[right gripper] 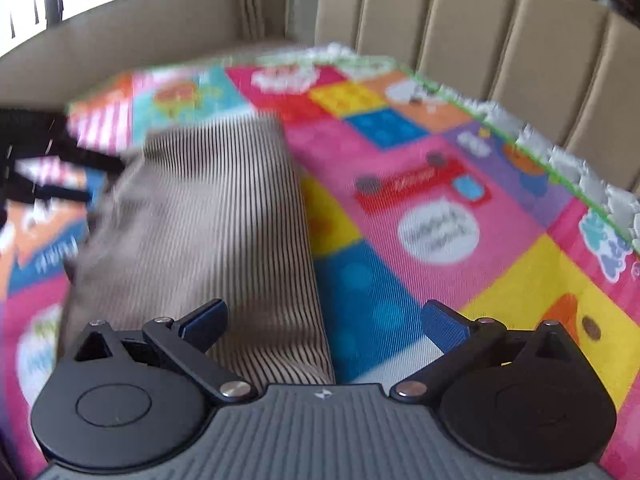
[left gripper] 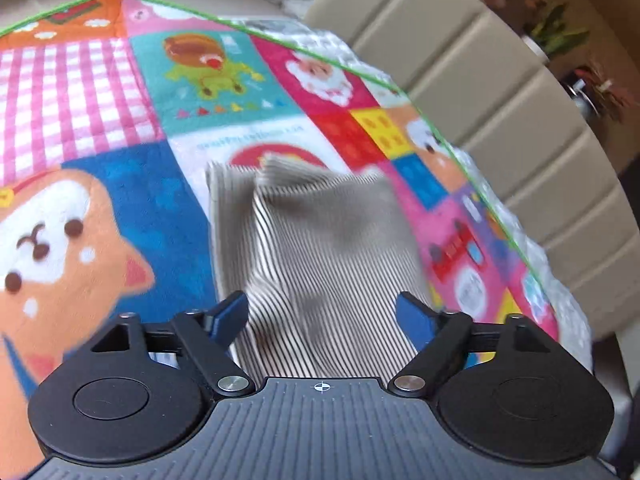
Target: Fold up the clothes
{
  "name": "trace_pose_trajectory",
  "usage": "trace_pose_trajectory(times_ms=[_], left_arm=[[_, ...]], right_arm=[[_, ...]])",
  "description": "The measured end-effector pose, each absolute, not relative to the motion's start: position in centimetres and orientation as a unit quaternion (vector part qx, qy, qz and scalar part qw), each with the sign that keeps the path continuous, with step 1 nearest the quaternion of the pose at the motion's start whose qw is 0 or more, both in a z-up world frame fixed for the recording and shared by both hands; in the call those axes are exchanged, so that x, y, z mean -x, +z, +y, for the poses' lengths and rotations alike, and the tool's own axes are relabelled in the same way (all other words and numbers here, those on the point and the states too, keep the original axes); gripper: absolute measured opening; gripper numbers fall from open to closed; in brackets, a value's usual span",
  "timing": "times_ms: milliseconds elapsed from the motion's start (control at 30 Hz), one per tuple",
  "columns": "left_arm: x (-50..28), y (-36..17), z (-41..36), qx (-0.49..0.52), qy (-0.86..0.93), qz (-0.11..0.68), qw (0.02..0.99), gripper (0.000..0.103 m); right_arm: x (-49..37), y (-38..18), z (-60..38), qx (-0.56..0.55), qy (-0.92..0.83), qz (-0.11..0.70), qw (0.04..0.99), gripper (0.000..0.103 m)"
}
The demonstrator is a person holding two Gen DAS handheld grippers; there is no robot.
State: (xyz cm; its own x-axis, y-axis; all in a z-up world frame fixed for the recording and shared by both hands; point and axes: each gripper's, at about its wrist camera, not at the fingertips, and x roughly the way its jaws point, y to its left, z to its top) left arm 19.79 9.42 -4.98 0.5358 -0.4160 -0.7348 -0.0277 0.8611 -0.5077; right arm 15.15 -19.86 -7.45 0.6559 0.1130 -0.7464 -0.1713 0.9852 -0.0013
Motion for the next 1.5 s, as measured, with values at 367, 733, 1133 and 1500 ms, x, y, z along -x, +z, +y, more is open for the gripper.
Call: trace_pose_trajectory(times_ms=[367,733,1133,1500], left_arm=[[-16.7,-6.3,8.6,0.159,-0.086,0.540,0.822,0.096],[-16.6,-6.7,7.3,0.052,-0.064,0.524,0.848,0.098],[-16.3,-7.0,6.2,0.023,-0.059,0.526,0.848,0.099],[-16.0,-6.5,5.2,-0.008,-0.074,0.509,0.858,0.100]], right_arm=[[-15.0,-11.6,-17.7,0.030,0.128,0.514,0.848,0.103],[-13.3,-8.7,-15.1,0.060,0.215,0.433,0.873,0.103],[-13.6,-11.1,-14.0,0.076,0.235,0.471,0.847,0.103],[-14.9,-9.5,-16.2,0.047,0.171,0.429,0.886,0.103]])
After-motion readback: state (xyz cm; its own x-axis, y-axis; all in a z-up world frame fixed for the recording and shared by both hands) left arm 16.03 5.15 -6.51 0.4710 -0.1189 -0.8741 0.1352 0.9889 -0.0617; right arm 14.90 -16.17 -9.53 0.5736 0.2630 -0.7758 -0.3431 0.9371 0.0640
